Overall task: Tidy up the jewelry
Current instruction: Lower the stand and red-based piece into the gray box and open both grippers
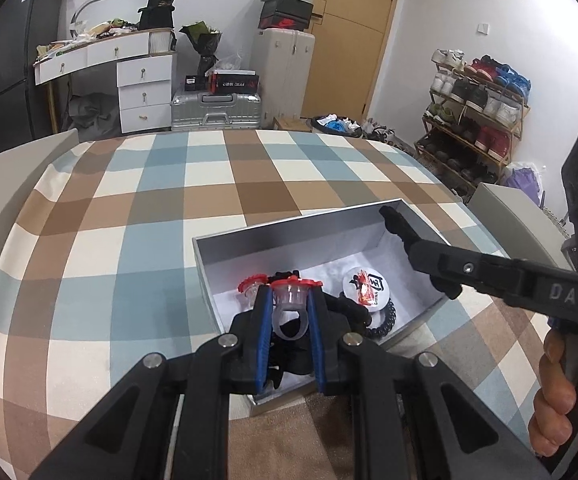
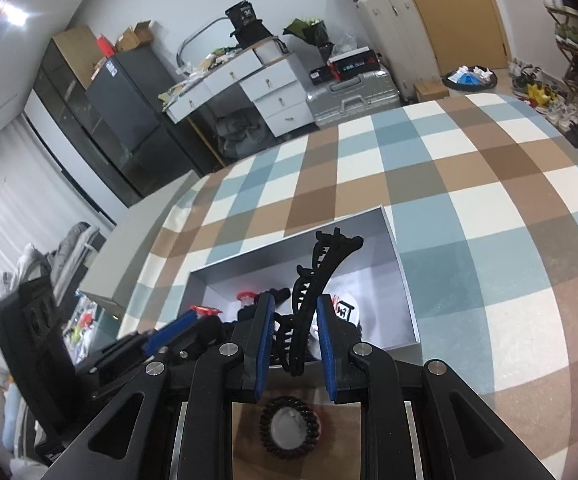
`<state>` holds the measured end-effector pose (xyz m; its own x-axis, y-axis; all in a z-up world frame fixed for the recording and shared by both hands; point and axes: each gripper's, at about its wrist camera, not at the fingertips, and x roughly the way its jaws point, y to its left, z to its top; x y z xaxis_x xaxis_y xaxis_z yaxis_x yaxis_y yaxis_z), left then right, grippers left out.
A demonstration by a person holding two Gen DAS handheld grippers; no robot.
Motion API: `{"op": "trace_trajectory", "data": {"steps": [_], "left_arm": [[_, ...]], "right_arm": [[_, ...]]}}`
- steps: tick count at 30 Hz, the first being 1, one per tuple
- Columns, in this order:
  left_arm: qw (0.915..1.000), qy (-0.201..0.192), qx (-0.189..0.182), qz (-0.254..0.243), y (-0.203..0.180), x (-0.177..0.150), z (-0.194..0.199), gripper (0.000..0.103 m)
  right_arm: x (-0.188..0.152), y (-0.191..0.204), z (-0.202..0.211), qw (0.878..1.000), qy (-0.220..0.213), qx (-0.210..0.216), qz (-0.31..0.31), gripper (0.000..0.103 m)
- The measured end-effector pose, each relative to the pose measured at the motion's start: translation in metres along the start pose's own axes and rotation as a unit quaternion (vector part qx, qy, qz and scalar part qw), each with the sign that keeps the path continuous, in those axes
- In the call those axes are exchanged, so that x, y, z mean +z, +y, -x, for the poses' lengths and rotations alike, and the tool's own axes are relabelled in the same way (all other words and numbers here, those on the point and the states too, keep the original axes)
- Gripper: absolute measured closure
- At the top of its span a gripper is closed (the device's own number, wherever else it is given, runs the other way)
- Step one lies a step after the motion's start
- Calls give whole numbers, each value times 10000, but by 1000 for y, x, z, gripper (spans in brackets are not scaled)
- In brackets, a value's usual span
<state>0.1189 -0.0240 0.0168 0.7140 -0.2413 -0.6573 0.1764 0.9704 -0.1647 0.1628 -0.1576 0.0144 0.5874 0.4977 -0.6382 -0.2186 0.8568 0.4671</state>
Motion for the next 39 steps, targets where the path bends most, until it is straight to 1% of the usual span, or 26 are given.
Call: {"op": "trace_trajectory", "data": {"steps": [2, 4, 8, 10, 11, 15, 17, 21, 23, 26, 28, 31, 32, 33, 35, 36, 37, 39], "left_arm": [[10000, 38, 67, -57, -2, 1, -1, 91], [9999, 30, 134, -85, -1, 1, -2, 91], [9999, 48, 118, -93, 1, 2, -3, 91], [9998, 49, 175, -115, 1, 2, -4, 91], [9998, 43, 170, -114, 1, 2, -4, 91], [9999, 97, 84, -61, 2, 2, -3, 91], [9999, 55, 73, -86, 1, 3, 0, 91], [9999, 14, 45, -161, -3, 8, 1, 91], [9998, -8, 29, -199, -5, 11, 1, 91], [9998, -52, -4, -213, -6, 14, 0, 91], [9997, -35, -39, -220, -7, 15, -2, 91], [9995, -55, -1, -297, -10, 17, -2, 91], [9995, -73, 3, -308, -10, 18, -2, 91], [9995, -77, 7, -311, -10, 18, -2, 91], [9995, -66, 1, -306, -10, 18, -2, 91], [9995, -70, 10, -316, -10, 18, -1, 91], [9995, -76, 25, -318, -10, 18, -1, 91], [9995, -96, 20, -294, -9, 17, 0, 91]], "right_arm": [[0, -1, -6, 9998, 117, -144, 24, 83], [-2, -2, -12, 9996, 239, -156, 11, 84], [-7, 3, -11, 9988, 430, -205, 71, 84], [-10, 5, -9, 9987, 497, -135, 53, 84], [-11, 5, -8, 9985, 536, -53, 32, 84], [-15, 6, -5, 9987, 512, 39, 61, 84], [-14, 6, -5, 9985, 528, 146, 57, 84], [-6, 8, -3, 9987, 429, 249, 127, 85], [-3, 8, -3, 9990, 390, 221, 81, 85], [0, 4, -5, 9983, 408, 412, -104, 85], [1, 0, 0, 9977, 204, 582, -284, 85], [4, -7, 1, 9951, 13, 767, -623, 86], [5, -9, 1, 9947, -24, 755, -702, 89], [6, -9, 1, 9951, -61, 690, -707, 89], [7, -11, 5, 9938, -200, 748, -801, 90], [8, -12, 7, 9931, -261, 772, -848, 94], [8, -13, 10, 9922, -356, 778, -907, 94], [9, -18, 10, 9897, -351, 887, -1071, 94]]}}
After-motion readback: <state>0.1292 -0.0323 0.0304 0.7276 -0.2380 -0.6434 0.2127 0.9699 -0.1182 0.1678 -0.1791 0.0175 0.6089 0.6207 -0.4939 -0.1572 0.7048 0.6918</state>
